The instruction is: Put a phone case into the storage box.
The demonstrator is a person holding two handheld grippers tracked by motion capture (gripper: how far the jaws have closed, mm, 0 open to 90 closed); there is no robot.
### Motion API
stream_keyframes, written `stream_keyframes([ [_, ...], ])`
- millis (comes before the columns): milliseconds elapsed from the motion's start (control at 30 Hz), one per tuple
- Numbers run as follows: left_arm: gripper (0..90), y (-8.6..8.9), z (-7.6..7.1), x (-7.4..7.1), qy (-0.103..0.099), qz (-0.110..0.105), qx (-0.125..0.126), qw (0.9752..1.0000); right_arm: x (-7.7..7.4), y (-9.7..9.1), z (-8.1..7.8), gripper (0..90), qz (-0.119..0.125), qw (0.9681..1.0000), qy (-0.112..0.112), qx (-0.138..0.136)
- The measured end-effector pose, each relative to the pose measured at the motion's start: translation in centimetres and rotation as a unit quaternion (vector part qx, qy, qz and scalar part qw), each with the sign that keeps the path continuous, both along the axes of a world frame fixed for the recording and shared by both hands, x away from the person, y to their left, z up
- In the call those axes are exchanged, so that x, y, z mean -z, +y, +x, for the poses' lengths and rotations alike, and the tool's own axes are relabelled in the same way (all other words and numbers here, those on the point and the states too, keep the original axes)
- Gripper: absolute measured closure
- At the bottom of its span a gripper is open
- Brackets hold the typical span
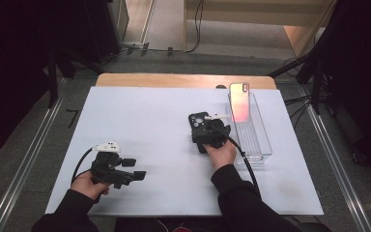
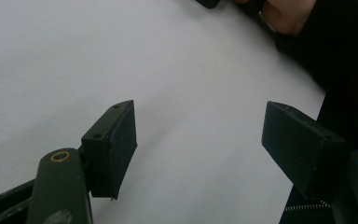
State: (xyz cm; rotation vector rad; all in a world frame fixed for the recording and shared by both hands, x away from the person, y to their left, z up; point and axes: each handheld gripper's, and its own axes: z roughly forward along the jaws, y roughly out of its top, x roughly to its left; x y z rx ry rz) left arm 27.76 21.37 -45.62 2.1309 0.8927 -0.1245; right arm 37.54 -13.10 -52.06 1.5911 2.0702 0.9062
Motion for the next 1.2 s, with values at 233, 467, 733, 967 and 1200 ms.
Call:
stream_keyframes([
  [233,27.0,-0.04,-0.03,0.0,0.0,0.0,-0.001,1.0,0.05,0.39,-0.03,3.7,-0.021,0.9998,-0.001,0.0],
  [467,27.0,-0.08,-0.05,0.01,0.0,0.0,-0.001,1.0,0.07,0.55,-0.07,5.8,-0.029,0.9996,-0.002,0.0],
  [733,27.0,-0.07,-0.08,-0.02,0.001,0.002,-0.002,1.0,0.03,0.51,-0.23,10.5,-0.025,0.9997,-0.007,0.004],
  [967,27.0,-0.07,-0.06,0.0,0.001,0.001,-0.002,1.0,-0.01,0.44,-0.25,12.2,-0.025,0.9997,-0.008,0.003],
  [1200,27.0,-0.03,0.02,0.02,0.002,0.0,-0.001,1.0,-0.17,0.26,-0.24,12.8,-0.026,0.9996,-0.004,-0.005],
])
